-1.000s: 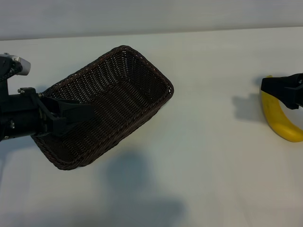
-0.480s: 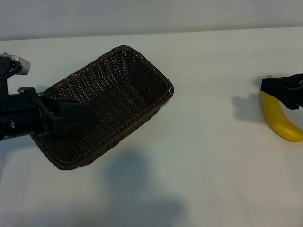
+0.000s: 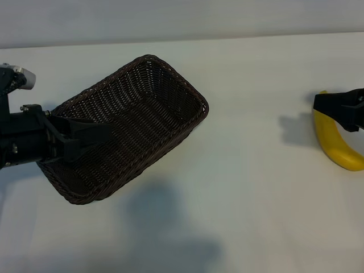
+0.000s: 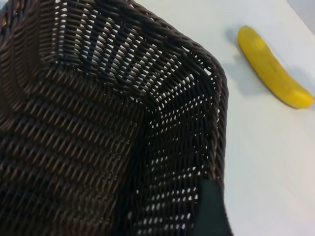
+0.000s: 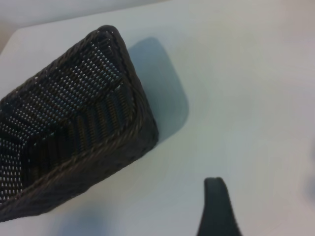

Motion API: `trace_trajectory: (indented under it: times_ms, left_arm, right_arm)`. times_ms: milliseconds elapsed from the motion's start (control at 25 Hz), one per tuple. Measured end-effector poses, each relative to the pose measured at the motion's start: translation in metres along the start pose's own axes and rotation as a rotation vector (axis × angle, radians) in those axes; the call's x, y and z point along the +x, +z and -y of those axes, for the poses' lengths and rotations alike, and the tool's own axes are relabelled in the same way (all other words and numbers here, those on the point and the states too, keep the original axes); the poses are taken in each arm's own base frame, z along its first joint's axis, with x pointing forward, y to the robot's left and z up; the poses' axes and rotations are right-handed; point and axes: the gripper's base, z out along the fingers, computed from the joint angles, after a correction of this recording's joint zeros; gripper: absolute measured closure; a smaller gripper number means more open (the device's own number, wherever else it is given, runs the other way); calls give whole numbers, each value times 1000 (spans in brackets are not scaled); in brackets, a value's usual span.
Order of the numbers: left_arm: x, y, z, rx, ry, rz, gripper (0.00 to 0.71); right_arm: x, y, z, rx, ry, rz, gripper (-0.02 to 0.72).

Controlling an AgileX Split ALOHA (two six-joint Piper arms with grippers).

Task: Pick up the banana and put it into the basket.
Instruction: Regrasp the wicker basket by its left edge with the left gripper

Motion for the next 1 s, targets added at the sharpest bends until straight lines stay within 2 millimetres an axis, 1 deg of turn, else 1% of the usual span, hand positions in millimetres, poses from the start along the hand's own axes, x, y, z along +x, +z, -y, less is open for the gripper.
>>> trace_trajectory:
  times_ms: [160, 320, 480, 600, 720, 880, 1000]
  left_arm:
    - [1, 0, 0, 2, -119, -12, 173]
    - [5, -3, 3, -7, -166, -50, 173]
    - [5, -16, 12, -54, -176, -50, 173]
    - [11, -29, 19, -108, -195, -78, 173]
    - [17, -41, 20, -222, -238, -108, 173]
    - [25, -55, 15, -397, -298, -129, 173]
    - [29, -61, 9, -499, -338, -142, 173]
  right_arm:
    - [0, 0, 0, 0, 0, 0, 216]
    - [0, 0, 0, 0, 0, 0, 216]
    - [0, 0, 0, 0, 0, 0, 216]
    - [0, 0, 0, 0, 0, 0, 216]
    - [0, 0, 0, 0, 0, 0, 216]
    - [0, 0, 0, 0, 0, 0, 216]
    - [0, 0, 0, 0, 0, 0, 216]
